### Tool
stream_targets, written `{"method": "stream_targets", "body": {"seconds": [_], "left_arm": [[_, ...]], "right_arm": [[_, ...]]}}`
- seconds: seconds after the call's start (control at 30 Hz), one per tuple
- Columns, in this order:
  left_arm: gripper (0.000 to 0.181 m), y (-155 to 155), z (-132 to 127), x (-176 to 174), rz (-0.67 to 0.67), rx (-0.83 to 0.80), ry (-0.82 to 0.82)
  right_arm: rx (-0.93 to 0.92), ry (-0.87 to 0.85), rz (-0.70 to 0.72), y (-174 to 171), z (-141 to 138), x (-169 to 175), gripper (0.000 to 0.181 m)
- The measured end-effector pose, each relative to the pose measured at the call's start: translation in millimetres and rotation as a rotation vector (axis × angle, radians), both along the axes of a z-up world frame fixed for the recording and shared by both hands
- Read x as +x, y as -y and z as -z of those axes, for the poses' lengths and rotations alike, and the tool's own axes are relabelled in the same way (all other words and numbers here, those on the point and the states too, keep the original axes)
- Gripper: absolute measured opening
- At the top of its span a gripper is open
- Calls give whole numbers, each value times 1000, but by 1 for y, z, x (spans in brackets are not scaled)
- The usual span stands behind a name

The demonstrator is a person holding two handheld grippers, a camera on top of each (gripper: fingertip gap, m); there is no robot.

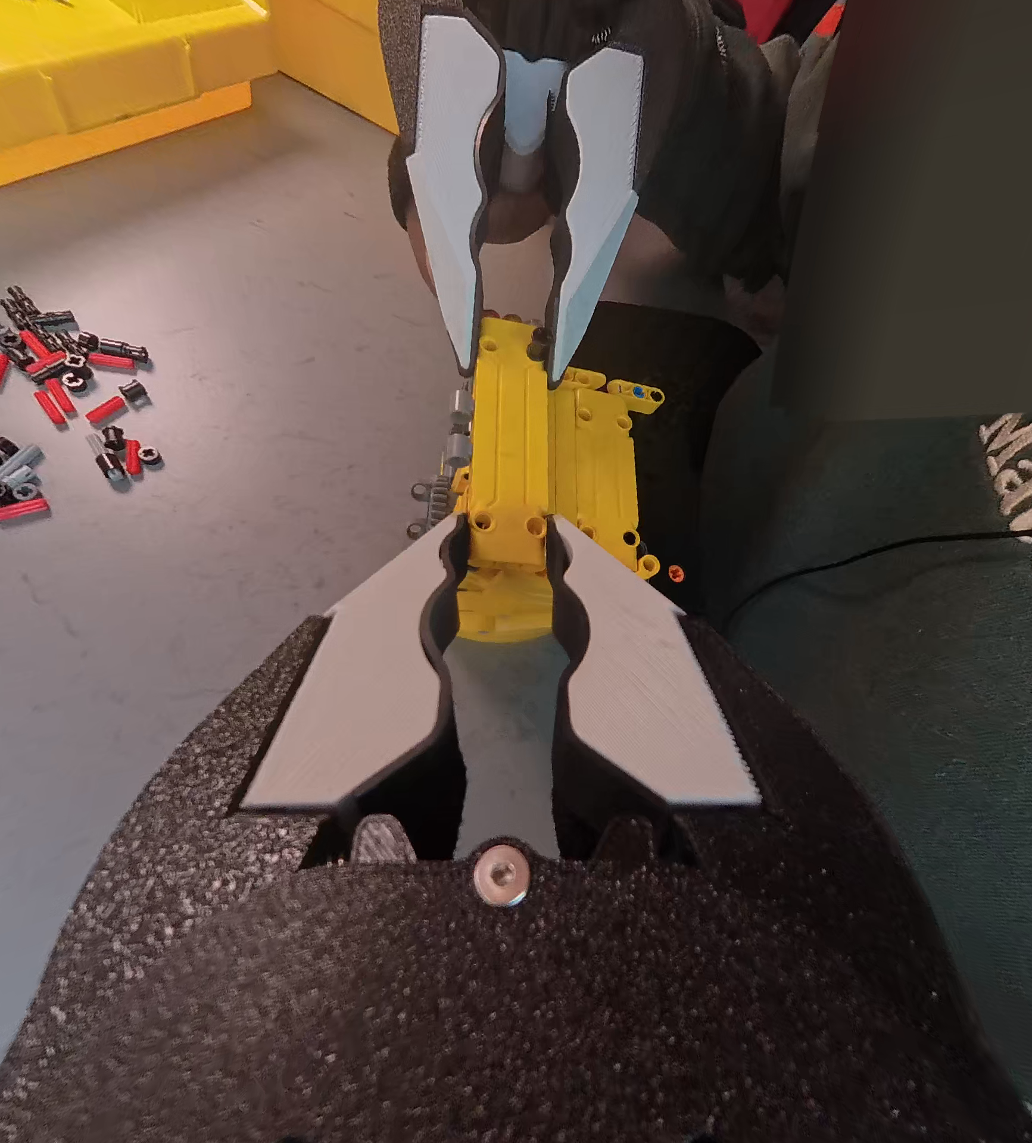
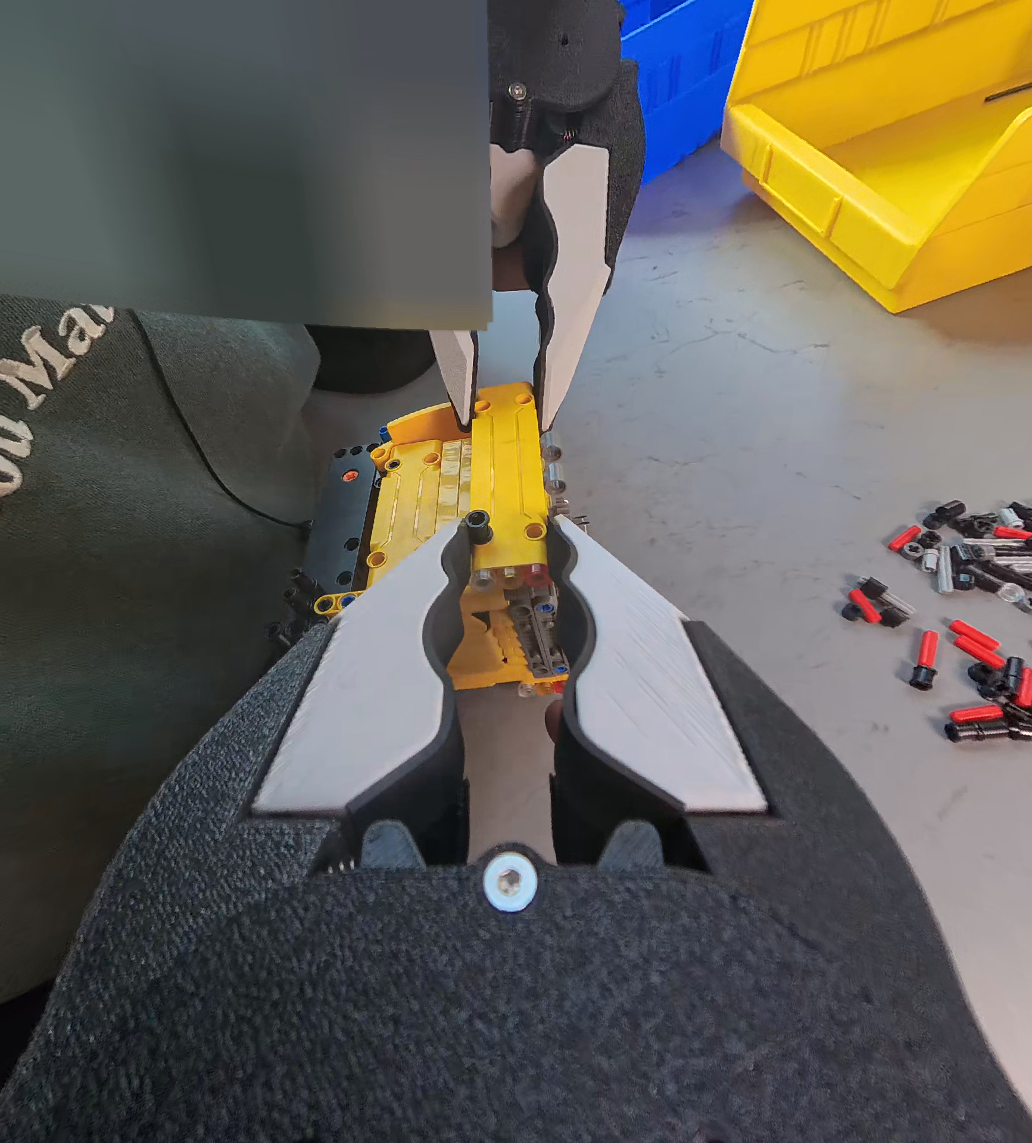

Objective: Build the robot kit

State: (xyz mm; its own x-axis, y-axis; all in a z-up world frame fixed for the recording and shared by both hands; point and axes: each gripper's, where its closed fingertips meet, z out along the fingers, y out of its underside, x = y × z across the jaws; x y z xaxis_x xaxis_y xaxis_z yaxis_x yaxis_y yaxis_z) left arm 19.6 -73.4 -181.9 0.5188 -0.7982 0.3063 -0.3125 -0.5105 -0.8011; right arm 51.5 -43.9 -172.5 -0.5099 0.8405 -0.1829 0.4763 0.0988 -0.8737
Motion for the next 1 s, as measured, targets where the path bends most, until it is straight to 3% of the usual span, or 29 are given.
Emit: {"method": "stream_targets", "body": {"seconds": [0.2,0.47,0.77,1.0], "left_arm": [[25,2,-1,-2,-18,77,-95],[24,5,3,-1,29,27,-183],[24,5,3,1,81,-123,-126],[25,8,3,4,86,-183,-36]], "right_arm": [[30,42,-15,4,0,1,23],[94,83,-19,6,2,4,24],[-3,135,-14,8,4,6,24],[55,205,-31,12,5,10,24]]}}
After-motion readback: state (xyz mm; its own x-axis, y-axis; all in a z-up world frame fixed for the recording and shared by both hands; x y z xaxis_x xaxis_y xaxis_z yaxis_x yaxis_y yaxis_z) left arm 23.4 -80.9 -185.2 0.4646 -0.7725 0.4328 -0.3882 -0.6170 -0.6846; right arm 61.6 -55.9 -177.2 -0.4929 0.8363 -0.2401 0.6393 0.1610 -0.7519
